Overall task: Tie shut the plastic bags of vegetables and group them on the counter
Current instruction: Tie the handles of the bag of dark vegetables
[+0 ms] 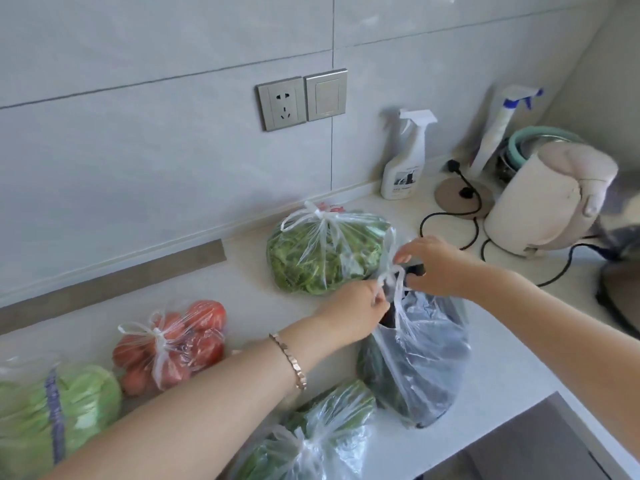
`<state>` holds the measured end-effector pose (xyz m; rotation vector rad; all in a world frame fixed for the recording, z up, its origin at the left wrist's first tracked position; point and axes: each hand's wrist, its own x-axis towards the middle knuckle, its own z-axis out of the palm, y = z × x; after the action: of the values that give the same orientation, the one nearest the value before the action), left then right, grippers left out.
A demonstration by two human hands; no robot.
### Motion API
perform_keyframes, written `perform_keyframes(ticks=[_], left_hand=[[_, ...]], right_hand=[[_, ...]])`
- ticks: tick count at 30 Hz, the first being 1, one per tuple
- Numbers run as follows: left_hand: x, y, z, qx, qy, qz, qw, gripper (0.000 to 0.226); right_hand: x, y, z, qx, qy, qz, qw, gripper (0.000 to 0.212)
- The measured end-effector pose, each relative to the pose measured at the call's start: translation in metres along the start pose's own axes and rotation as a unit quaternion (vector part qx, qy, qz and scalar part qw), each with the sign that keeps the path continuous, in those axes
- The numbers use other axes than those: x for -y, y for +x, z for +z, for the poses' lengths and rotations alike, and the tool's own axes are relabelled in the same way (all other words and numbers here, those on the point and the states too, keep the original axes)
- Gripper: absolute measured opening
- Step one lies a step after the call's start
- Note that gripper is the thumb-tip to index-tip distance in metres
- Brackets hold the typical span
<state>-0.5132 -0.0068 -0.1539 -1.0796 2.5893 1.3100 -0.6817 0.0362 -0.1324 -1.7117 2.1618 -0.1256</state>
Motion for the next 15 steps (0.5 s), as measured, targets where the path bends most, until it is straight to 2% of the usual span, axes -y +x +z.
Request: perform_keyframes(ticks=[3, 4, 6, 7, 8, 10, 12, 15], left_hand=[[-0.011, 0.011, 0.007, -0.081, -0.083, -0.066, 0.991, 0.032], [-0.018, 0.014, 0.008, -0.122, -0.106, -0.081, 0.983, 0.031], [-0.027, 0.018, 0.007, -0.216, -0.121, -0.096, 0.964, 0.027], [-0.031, 0.019, 0.004, -0.269, -0.093, -0.105, 0.953, 0.027], [-0.036, 0.018, 0.000, -0.322, -0.058, -0.124, 0.937, 0.029], [-0.043, 0.014, -0.008, -0.389, -0.042, -0.167, 0.905, 0.032], [-0.051, 0.014, -0.012, -0.411, -0.123, -0.197, 0.882, 0.039], [-0.072, 0.015, -0.008, -0.412, -0.333, -0.173, 0.831, 0.047]], right_hand=[[-0.022, 0.010, 0.011, 0.094, -0.179, -0.021, 0.979, 0.050], [-0.032, 0.014, 0.014, 0.111, -0.220, -0.035, 0.969, 0.045], [-0.045, 0.017, 0.016, 0.140, -0.276, -0.052, 0.950, 0.012], [-0.049, 0.014, 0.014, 0.148, -0.262, -0.041, 0.953, 0.013], [-0.052, 0.011, 0.008, 0.159, -0.232, -0.028, 0.959, 0.025], [-0.054, 0.005, -0.006, 0.146, -0.141, -0.028, 0.979, 0.034], [-0.052, -0.001, -0.031, 0.112, -0.055, -0.060, 0.990, 0.039], [-0.051, -0.011, -0.068, 0.018, 0.089, -0.105, 0.990, 0.041]])
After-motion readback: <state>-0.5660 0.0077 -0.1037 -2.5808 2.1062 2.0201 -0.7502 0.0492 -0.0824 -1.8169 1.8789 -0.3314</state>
